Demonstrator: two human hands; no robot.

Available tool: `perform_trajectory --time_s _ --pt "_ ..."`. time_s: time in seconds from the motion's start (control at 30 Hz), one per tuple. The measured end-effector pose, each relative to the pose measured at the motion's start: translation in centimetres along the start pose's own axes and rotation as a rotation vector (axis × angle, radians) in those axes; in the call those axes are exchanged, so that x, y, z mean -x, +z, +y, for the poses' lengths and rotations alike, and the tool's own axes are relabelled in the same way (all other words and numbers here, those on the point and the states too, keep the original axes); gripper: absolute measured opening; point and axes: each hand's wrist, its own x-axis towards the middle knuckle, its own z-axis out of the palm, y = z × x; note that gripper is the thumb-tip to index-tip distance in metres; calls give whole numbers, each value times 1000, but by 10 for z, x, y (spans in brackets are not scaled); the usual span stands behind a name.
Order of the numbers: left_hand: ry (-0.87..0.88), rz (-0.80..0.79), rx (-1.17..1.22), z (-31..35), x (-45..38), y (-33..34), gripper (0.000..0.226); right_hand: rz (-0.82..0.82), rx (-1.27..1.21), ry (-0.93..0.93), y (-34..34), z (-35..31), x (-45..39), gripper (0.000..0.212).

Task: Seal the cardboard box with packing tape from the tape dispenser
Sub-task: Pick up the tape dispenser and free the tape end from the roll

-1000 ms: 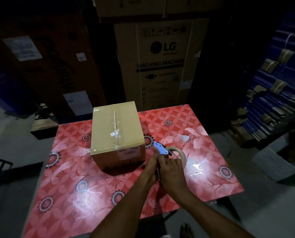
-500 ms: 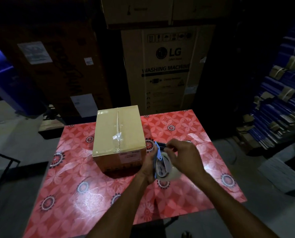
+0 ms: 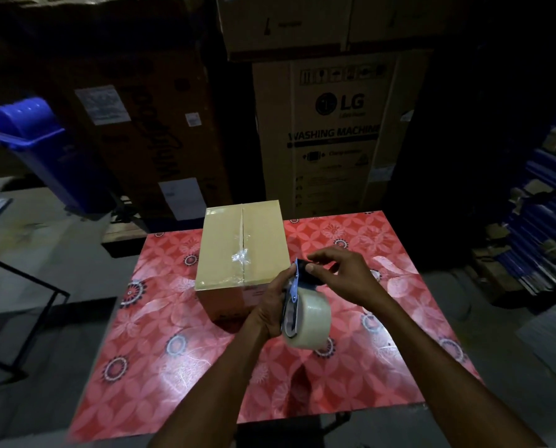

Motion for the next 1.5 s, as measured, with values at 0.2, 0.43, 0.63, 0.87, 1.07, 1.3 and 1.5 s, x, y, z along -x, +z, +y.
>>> perform_trajectory --time_s 0.2,0.43,0.63,0.87,1.07,1.3,1.5 --pt "39 -12 29 6 6 3 50 -2 102 -79 -2 -10 -7 9" --pt "46 -47 25 9 10 9 52 2 152 -145 -3 -22 -5 2" --pt "20 -32 35 7 7 7 52 61 239 -169 1 -28 -3 4" --pt "-31 -89 -1 15 1 0 60 7 261 -107 -6 -46 -9 5" --pt "-52 -126 -99 17 3 -5 68 -116 293 -33 -22 -62 -15 14" --pt "-56 -154 -93 14 1 -13 79 -265 275 58 -31 -73 -22 22" --pt "-121 -200 -43 7 0 -17 79 -320 182 125 -34 -76 -25 21"
